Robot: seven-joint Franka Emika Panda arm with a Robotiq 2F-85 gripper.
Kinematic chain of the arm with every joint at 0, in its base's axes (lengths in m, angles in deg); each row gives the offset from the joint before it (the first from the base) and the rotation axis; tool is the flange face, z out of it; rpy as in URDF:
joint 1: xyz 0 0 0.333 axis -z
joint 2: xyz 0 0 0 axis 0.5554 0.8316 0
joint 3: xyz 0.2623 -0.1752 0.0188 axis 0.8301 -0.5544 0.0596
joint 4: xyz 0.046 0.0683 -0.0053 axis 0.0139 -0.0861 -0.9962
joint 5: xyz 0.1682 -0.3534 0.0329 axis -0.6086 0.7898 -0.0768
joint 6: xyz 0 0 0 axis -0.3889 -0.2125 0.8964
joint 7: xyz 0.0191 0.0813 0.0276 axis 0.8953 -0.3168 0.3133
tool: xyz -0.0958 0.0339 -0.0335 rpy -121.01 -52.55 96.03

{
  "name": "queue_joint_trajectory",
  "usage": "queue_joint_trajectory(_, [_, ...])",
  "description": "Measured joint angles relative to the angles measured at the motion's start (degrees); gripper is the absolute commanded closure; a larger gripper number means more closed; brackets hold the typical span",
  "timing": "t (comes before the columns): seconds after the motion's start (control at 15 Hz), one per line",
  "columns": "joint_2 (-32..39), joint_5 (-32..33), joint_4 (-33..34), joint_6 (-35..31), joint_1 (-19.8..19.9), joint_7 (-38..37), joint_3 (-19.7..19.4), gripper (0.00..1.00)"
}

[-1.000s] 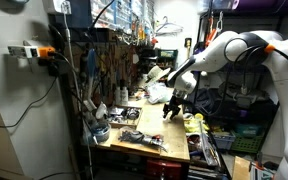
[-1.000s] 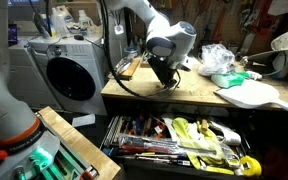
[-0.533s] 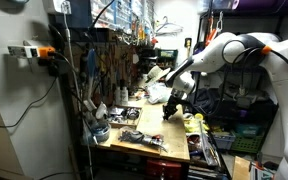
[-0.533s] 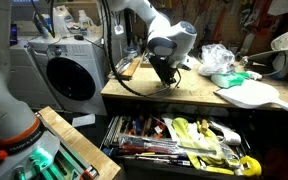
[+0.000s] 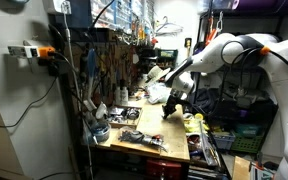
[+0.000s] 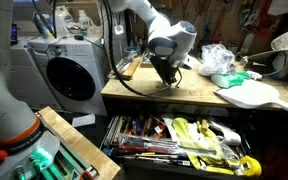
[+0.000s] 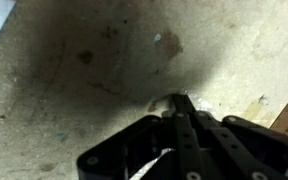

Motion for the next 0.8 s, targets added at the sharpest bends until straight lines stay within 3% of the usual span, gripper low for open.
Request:
queue_joint_trajectory(0.47, [-4.1, -0.1, -0.1, 0.5, 0.3, 1.8, 0.7, 1.0])
queue_joint_trajectory(0.8, [-8.6, -0.5, -1.0, 6.4, 0.4, 8.1, 1.1, 1.0])
